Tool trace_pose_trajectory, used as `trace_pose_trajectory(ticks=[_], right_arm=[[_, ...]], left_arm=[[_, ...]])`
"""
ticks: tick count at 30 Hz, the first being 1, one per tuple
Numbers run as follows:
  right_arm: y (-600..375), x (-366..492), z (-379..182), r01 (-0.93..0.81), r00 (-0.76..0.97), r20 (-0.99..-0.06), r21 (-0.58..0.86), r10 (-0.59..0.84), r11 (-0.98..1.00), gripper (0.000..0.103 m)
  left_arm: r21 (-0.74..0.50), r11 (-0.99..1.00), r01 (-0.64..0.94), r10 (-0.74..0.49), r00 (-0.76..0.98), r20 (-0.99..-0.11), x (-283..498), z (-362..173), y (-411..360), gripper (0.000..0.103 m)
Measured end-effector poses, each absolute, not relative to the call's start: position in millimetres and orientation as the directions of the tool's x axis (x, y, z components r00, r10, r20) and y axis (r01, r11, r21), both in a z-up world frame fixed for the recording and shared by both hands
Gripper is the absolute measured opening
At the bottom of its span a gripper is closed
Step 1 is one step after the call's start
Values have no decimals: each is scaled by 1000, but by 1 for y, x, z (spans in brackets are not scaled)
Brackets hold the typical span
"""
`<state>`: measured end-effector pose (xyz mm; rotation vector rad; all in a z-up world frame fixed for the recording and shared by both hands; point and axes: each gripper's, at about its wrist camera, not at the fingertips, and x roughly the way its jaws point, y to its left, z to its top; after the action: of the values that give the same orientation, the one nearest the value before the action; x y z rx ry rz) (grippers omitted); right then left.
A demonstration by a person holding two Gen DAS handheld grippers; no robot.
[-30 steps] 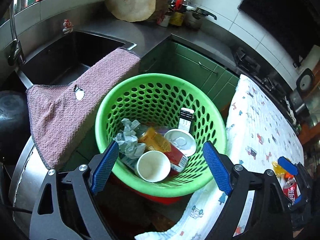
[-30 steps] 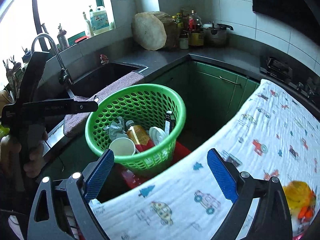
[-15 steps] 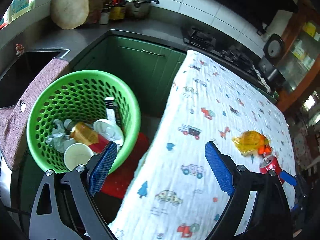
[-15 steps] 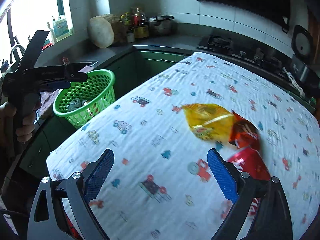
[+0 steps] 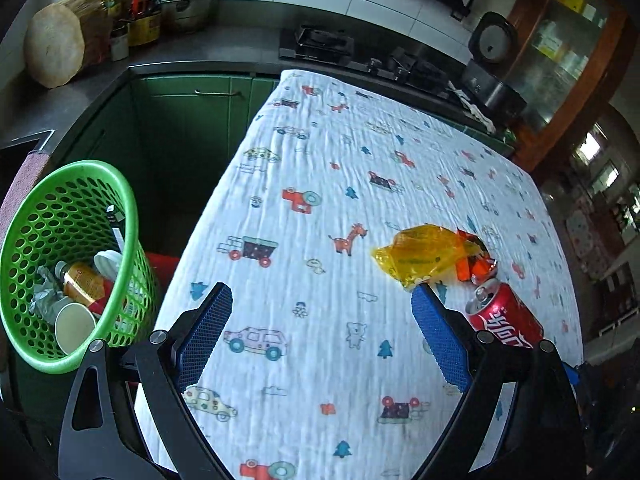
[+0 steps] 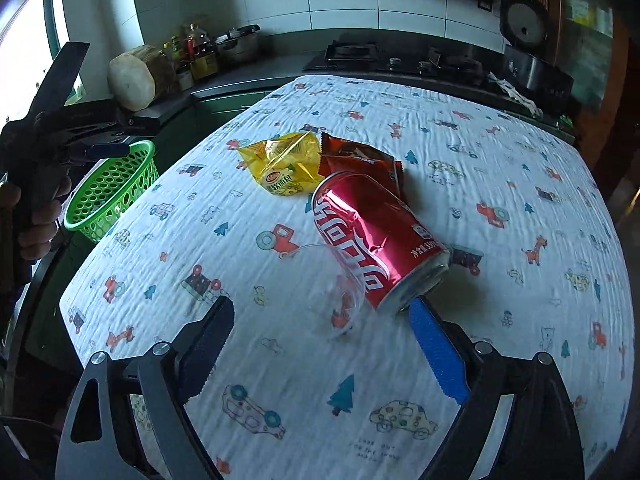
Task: Collect trash
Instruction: 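Reach the right tool to the red Coca-Cola can and grasp it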
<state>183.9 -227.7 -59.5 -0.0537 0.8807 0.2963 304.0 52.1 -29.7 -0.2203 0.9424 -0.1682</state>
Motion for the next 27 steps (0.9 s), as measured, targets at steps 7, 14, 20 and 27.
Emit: trace_pose_trajectory(ticks=[7, 14, 20, 27], right_arm=[[-242, 209, -43, -271, 615, -759, 51, 213, 961, 82], [-247, 256, -51, -292, 549, -807, 56, 215, 955, 79], [-238, 289, -69, -338, 465, -856, 64, 225, 939, 79], [-237, 307, -89, -350, 363, -892, 136, 268, 927, 76]], left_arm=[[-250, 964, 89, -256, 554, -792, 311, -35, 28, 90], [-245, 967, 64, -240, 544, -804, 315, -43, 29, 90], [-243, 969, 37, -224, 541, -811, 315, -45, 36, 90], [-246, 969, 36, -227, 531, -816, 311, -49, 35, 90]])
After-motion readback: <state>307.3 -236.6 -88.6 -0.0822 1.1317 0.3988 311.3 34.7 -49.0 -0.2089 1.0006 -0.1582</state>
